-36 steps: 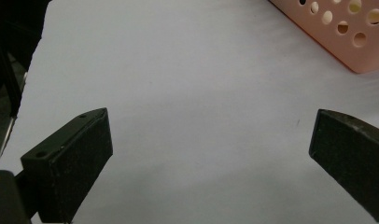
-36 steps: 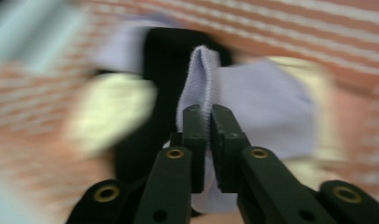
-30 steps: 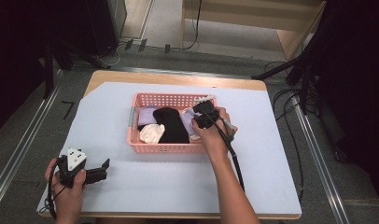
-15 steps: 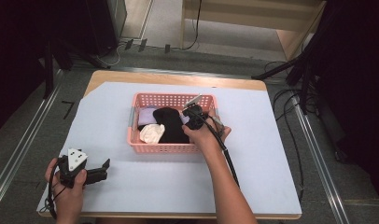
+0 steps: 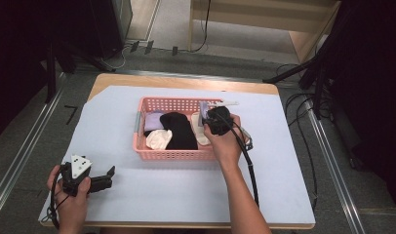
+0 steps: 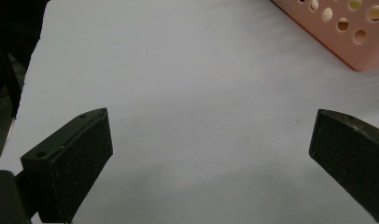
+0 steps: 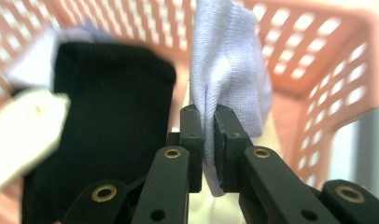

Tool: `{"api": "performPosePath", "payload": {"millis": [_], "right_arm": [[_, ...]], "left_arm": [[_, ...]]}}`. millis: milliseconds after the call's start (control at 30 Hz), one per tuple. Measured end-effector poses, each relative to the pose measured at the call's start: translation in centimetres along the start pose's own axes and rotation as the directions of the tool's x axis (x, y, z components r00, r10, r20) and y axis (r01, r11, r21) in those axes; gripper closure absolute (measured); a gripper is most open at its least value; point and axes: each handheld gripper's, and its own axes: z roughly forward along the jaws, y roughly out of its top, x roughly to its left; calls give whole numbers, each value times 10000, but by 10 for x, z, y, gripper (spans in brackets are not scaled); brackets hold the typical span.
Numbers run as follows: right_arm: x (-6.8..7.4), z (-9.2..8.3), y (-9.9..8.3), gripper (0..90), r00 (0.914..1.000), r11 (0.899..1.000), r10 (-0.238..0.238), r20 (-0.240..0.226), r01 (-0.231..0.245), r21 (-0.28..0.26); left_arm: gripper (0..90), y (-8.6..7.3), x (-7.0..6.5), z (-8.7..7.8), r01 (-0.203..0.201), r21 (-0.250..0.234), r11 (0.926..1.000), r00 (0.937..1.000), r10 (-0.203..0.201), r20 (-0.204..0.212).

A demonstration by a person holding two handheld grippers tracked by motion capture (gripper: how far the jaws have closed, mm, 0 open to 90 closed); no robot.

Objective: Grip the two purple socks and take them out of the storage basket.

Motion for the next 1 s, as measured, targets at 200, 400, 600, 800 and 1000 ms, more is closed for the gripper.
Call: {"api": "performPosePath", "payload": {"millis": [200, 400, 600, 800, 1000], "right_arm": [[-2, -22, 2, 841, 9983, 9850, -318, -495, 229, -1711], [-6, -44, 3, 841, 9954, 9376, -550, -780, 246, -3469], [-16, -58, 3, 841, 9969, 8943, -592, -524, 296, -4465], [-30, -72, 0, 841, 9990, 8581, -383, 248, 456, -5115], [-53, -81, -11, 840, 9963, 8576, 223, 829, 236, -5138]], "left_arm": [[3, 0, -1, 0, -54, 28, 10000, 10000, 54, -28], [3, 0, 0, 0, -12, -19, 10000, 10000, 12, -2], [3, 0, 0, 0, 1, -20, 10000, 10000, -1, -7], [3, 0, 0, 0, 23, -21, 10000, 10000, -23, -8], [3, 0, 1, 0, -18, -21, 10000, 10000, 17, -16]]}}
